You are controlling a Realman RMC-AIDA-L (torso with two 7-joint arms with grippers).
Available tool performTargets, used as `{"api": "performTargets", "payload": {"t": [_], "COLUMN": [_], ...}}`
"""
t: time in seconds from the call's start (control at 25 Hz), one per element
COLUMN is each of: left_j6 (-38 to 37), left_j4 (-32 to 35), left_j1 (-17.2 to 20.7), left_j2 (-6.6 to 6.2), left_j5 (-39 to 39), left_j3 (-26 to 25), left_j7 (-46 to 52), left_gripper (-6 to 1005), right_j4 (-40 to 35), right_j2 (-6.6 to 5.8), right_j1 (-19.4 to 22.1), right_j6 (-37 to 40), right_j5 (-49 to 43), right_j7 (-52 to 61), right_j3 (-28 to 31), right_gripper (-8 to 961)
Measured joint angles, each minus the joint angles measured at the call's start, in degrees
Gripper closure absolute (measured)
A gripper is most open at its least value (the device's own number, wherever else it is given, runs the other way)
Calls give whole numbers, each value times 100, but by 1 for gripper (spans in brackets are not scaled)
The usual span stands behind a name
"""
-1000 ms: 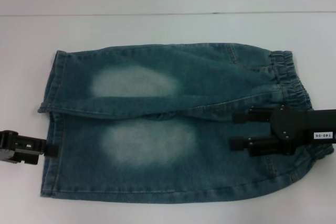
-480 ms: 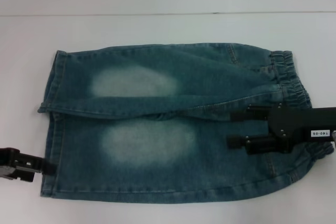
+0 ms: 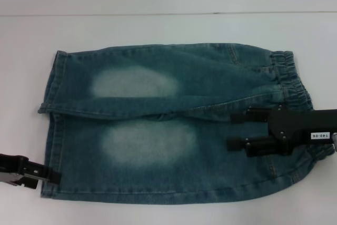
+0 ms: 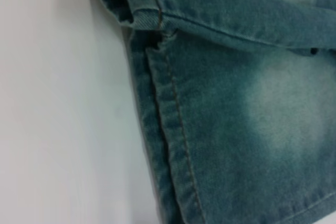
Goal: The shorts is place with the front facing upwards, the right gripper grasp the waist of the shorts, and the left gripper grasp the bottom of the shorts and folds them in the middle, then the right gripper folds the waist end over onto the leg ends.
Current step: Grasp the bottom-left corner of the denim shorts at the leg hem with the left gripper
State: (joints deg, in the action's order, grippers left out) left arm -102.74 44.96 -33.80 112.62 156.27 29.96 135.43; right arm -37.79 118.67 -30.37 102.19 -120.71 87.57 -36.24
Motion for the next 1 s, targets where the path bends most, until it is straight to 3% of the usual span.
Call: {"api": "performTargets", "payload": {"t": [1.0], "left_j6": [206], "left_j4": [-216], "left_j1": [-94], "left_j2": [6], "left_j5": [115], "left_j3": [33], "left_j7": [19], "left_gripper": [160], "right_j4": [0], "right_j2": [-2], "right_j1": [-5], "right_j6": [-5], "right_j5": [21], "right_j7": [14], "right_j3": [-5], "right_gripper": [114]}}
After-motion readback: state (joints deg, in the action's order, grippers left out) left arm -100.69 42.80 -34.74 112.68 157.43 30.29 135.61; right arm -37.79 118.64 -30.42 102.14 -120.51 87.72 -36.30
